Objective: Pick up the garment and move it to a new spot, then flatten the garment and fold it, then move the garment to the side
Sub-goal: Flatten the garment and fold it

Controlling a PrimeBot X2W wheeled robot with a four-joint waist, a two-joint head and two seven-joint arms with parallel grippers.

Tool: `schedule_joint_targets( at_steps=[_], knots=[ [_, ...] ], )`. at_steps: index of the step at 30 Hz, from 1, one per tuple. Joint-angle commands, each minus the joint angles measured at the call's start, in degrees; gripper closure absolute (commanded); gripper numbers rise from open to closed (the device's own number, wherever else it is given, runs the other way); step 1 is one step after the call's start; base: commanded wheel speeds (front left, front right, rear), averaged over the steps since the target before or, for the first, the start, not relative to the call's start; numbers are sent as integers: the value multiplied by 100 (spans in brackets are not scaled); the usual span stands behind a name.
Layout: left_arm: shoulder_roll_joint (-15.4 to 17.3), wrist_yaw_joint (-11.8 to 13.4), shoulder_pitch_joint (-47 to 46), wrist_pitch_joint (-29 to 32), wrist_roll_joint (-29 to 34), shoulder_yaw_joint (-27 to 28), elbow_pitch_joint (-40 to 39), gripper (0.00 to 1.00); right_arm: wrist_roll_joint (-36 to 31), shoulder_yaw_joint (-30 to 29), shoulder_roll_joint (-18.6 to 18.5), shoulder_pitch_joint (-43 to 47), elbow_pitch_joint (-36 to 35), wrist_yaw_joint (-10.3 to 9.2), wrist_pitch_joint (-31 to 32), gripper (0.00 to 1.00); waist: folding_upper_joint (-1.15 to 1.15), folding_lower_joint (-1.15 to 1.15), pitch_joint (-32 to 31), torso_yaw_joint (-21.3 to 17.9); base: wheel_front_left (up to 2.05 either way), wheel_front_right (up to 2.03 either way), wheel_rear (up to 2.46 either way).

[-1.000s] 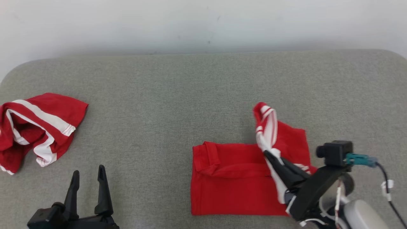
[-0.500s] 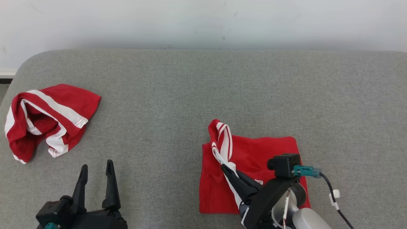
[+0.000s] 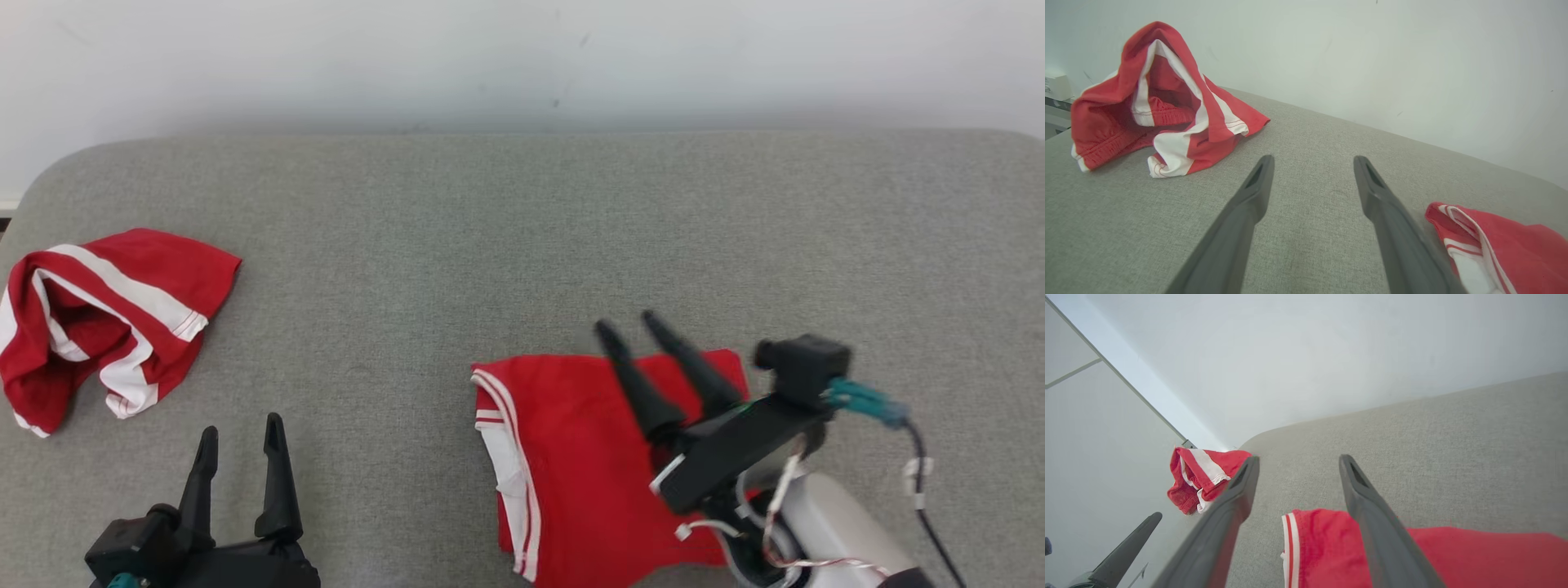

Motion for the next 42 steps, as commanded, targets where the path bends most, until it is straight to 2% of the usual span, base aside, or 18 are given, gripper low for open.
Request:
schedule_joint_targets(
  at_steps=[1,8,19,33,36,42],
  knots=[
    [6,-41,30,-2,-2,17,5,0,13,-105,-86,-50,-57,-15,-126,0,0,0,-43,-52,0,0,0],
    [6,-30,123,-2,49,81,-61,0,-190,-886,-525,253,-380,-15,-789,0,0,0,-162,-213,0,0,0],
    [6,-81,315,-2,157,175,-206,0,-885,-1647,-836,1247,-616,-15,-1386,0,0,0,-256,-381,0,0,0],
    [5,-118,423,-2,271,8,-362,0,-1589,-2108,-447,2126,-883,-15,-1570,0,0,0,-285,-471,0,0,0],
    [3,-214,487,-2,385,-229,-324,0,-1649,-2116,-430,2142,-876,-15,-1570,0,0,0,-302,-459,0,0,0],
    [5,-504,625,-2,653,-1089,78,0,-1745,-2144,-453,2076,-869,-15,-1572,0,0,0,-308,-416,0,0,0]
  ],
)
